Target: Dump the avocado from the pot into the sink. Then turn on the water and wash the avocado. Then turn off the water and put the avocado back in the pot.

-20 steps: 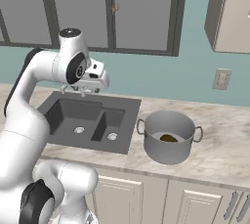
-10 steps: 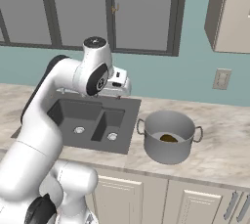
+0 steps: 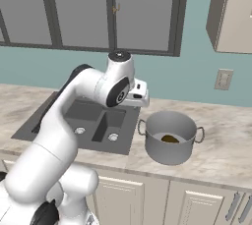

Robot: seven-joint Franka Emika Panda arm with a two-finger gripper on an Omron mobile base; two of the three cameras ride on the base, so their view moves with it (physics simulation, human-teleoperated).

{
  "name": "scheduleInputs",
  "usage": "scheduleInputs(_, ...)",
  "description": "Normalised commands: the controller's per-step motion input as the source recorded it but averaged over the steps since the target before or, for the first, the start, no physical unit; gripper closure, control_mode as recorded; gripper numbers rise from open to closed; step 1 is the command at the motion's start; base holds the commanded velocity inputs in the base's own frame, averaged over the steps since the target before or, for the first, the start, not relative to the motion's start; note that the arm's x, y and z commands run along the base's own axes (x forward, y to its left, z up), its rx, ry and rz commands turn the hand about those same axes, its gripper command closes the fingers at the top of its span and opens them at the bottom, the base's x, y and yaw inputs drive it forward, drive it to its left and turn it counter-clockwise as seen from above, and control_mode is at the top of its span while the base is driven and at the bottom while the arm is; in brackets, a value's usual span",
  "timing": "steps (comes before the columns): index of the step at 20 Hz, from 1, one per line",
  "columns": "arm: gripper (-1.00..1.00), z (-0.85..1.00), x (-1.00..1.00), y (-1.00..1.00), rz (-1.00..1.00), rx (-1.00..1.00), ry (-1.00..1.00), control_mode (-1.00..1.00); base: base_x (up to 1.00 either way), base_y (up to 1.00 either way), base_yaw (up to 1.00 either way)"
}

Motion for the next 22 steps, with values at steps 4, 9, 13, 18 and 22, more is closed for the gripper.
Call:
scheduleInputs(4,-1.00,-0.35,0.00,-0.18,0.00,0.00,0.01,-1.00,0.00,0.00,0.00)
scheduleInputs(9,-1.00,-0.39,0.08,-0.12,0.00,-0.02,0.02,-1.00,0.00,0.00,0.00)
scheduleInputs(13,-1.00,-0.34,0.15,-0.08,-0.01,-0.04,0.00,-1.00,0.00,0.00,0.00)
scheduleInputs(18,-1.00,-0.32,0.18,-0.05,-0.01,-0.05,0.00,-1.00,0.00,0.00,0.00)
scheduleInputs(22,-1.00,-0.31,0.24,-0.04,-0.01,-0.04,0.00,-1.00,0.00,0.00,0.00)
